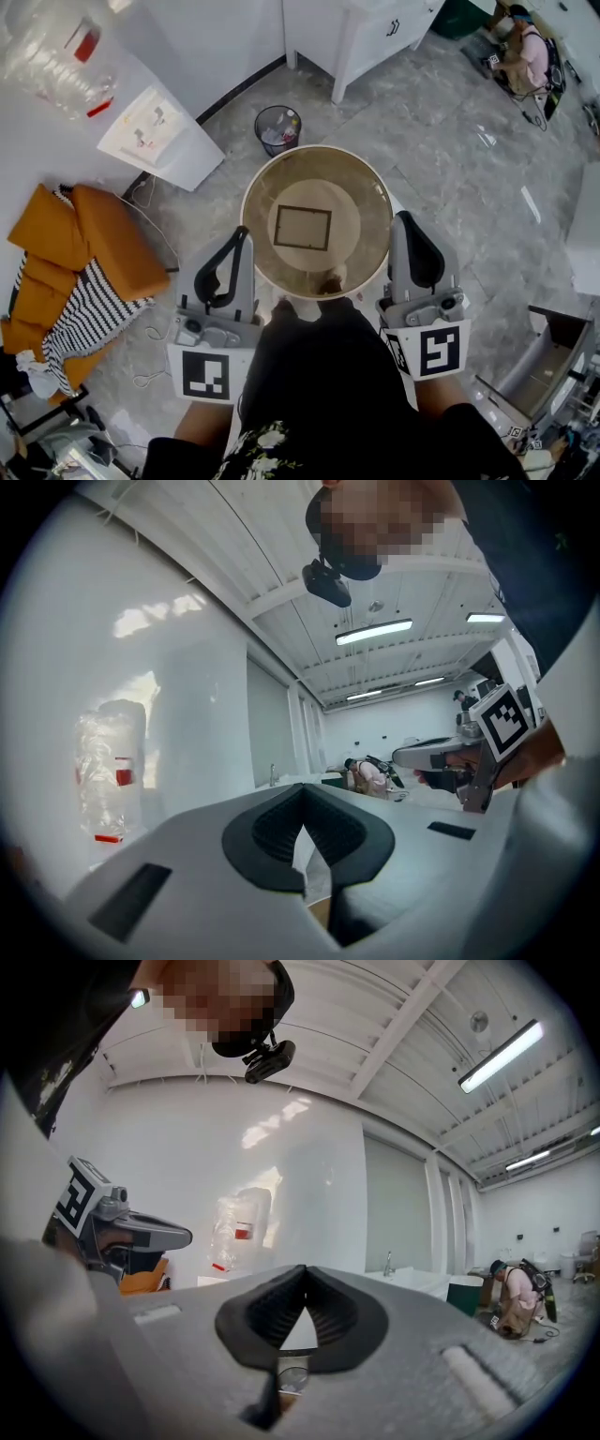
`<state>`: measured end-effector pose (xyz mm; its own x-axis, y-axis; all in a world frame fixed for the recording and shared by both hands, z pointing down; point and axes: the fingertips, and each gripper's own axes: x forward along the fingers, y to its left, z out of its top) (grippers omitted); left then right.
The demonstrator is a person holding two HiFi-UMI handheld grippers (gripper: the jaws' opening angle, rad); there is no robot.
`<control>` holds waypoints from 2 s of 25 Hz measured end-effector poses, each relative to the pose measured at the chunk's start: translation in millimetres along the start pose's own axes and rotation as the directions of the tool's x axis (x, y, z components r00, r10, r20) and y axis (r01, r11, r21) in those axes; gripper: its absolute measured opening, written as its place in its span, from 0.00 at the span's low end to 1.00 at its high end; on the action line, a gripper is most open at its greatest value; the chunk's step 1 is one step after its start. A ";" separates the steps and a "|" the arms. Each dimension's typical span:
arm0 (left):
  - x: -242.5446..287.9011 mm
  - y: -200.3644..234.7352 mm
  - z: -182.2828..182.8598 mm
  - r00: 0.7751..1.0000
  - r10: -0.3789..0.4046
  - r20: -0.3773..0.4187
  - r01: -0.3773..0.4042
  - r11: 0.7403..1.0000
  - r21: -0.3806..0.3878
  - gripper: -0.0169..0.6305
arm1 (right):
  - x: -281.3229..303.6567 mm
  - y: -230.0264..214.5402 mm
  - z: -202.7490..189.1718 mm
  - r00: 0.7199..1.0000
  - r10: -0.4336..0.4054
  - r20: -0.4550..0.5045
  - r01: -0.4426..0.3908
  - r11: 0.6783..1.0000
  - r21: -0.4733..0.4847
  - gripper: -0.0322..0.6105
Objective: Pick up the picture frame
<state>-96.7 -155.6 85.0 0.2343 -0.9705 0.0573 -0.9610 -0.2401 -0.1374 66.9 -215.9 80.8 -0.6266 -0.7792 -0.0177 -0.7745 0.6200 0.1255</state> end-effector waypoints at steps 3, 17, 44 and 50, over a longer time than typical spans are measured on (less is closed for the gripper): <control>11.6 -7.2 -2.4 0.999 0.034 -0.012 -0.034 0.999 -0.001 0.05 | 9.0 -13.1 -6.1 0.999 0.040 0.004 -0.040 0.999 0.003 0.05; 40.3 -34.6 -42.0 0.990 0.112 -0.089 -0.115 0.993 -0.025 0.05 | 39.7 -27.4 -66.3 0.967 0.247 -0.069 -0.244 0.969 0.039 0.05; 77.7 -2.2 -175.8 0.977 -0.064 -0.201 0.043 0.993 -0.109 0.05 | 65.8 11.7 -203.7 0.946 0.180 -0.269 -0.150 0.980 0.128 0.05; 79.9 -4.1 -211.3 0.967 -0.081 -0.240 0.048 0.989 -0.141 0.05 | 68.5 17.4 -236.0 0.935 0.181 -0.306 -0.140 0.978 0.154 0.05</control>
<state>-105.2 -227.3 299.1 0.2696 -0.9138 0.3038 -0.9596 -0.2812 0.0059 31.0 -280.2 315.8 -0.6996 -0.6440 0.3097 -0.6835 0.7294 -0.0275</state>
